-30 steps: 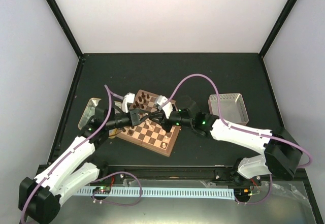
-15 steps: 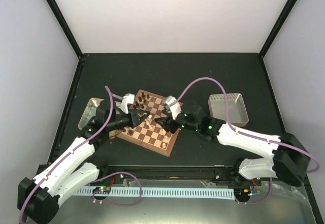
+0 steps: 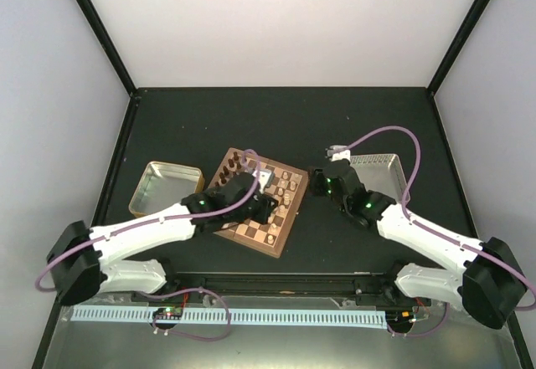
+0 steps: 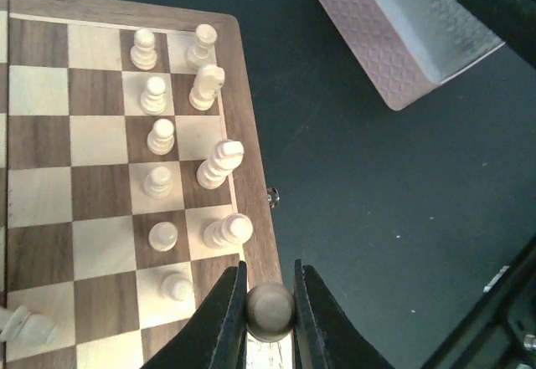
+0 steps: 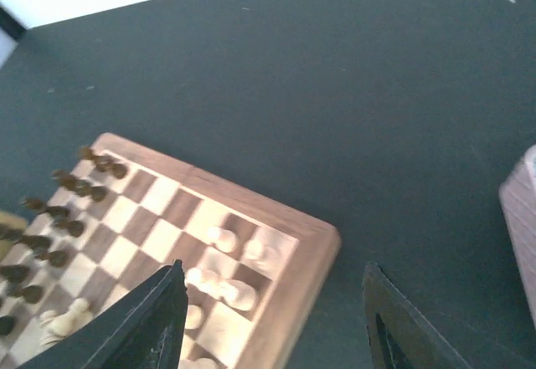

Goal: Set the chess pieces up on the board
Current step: Place the chess piece on the chessboard.

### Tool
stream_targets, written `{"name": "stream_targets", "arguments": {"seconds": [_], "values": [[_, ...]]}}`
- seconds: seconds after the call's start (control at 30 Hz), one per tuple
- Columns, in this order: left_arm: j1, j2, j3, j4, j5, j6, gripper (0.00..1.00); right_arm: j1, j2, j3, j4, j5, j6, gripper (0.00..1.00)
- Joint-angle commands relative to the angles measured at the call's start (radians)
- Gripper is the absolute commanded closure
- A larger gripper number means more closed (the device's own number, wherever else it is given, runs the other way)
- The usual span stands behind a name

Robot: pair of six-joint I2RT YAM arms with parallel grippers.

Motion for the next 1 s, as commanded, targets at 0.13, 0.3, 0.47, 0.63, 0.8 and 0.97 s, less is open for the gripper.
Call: {"name": "stream_targets", "arguments": {"seconds": [0.13, 0.3, 0.47, 0.63, 0.8, 0.97], "values": [[-0.179, 0.248, 0.163, -0.106, -0.306, 0.012, 0.98, -0.045, -0.031, -0.034, -0.066, 0.077, 0.119, 0.42], [-0.217, 0.335, 0.197, -0.132, -0.357, -0.003, 0.99, -0.048, -0.029, -0.033, -0.067, 0.076, 0.118, 0.42], [-0.220, 0.359, 0.192, -0.120, -0.377, -0.001, 0.98, -0.050, -0.018, -0.034, -0.073, 0.073, 0.117, 0.42], [-0.219, 0.368, 0.184, -0.098, -0.367, 0.024, 0.98, -0.051, -0.010, -0.037, -0.072, 0.067, 0.131, 0.42], [-0.218, 0.380, 0.179, -0.064, -0.348, 0.047, 0.97, -0.051, 0.002, -0.025, -0.078, 0.056, 0.122, 0.42], [-0.211, 0.393, 0.161, -0.031, -0.332, 0.045, 0.97, -0.050, 0.012, -0.017, -0.079, 0.052, 0.111, 0.42]]}}
